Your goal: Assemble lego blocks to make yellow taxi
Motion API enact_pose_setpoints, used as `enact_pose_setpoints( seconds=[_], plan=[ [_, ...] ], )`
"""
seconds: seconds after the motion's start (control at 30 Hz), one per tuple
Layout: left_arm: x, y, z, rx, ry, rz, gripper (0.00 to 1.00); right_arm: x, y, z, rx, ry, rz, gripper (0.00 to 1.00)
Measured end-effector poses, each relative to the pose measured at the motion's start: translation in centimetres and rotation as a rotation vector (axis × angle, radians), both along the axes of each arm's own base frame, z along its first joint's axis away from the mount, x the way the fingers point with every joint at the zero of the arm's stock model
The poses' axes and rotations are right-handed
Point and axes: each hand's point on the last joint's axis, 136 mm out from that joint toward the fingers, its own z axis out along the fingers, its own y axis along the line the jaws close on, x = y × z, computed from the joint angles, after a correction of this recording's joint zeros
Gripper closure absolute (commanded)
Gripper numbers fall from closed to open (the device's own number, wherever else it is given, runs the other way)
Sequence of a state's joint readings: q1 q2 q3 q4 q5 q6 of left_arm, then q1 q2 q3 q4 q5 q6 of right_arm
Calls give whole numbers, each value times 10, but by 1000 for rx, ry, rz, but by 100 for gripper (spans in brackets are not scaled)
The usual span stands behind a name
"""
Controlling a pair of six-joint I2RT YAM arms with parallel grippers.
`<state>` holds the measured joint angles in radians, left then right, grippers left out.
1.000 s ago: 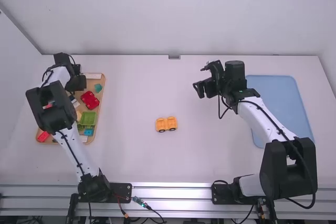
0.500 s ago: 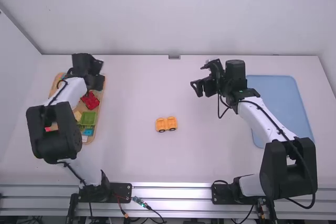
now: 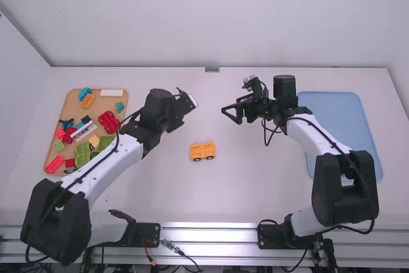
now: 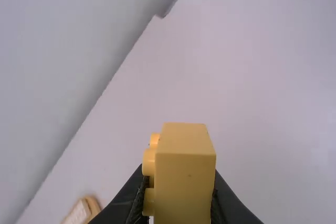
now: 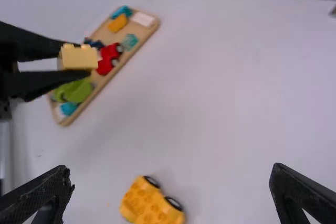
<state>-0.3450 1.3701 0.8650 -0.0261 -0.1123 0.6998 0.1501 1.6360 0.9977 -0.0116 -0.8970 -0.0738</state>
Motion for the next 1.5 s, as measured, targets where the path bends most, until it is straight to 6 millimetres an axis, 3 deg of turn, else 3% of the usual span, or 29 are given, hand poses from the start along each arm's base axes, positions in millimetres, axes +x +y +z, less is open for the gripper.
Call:
enact_pose_setpoints(
  seconds=[0.1,0.23,0.5,0.67,0.93,1.13,1.37,1.5],
  plan=[
    [-29,-24,4,32,23,-144,98,-11,8,0,70,47,69,1],
    [-50,-39,10,27,38,-269,98,-20,17,2,109,97,105,1],
    [-74,-58,29,-30,17,-421,98,-45,53,8,139,134,210,1],
    [-79,-65,30,-31,15,-463,99,-58,68,12,159,153,266,3],
    [-80,-69,32,-28,0,-499,98,-65,71,20,200,157,312,8],
    [-69,-75,44,-42,-68,-499,98,-69,72,24,222,160,338,9],
    [-57,-80,14,-30,-2,-492,98,-61,71,22,208,168,293,9],
    [-55,-81,11,-30,3,-494,98,-56,70,18,186,178,253,9]
  ],
)
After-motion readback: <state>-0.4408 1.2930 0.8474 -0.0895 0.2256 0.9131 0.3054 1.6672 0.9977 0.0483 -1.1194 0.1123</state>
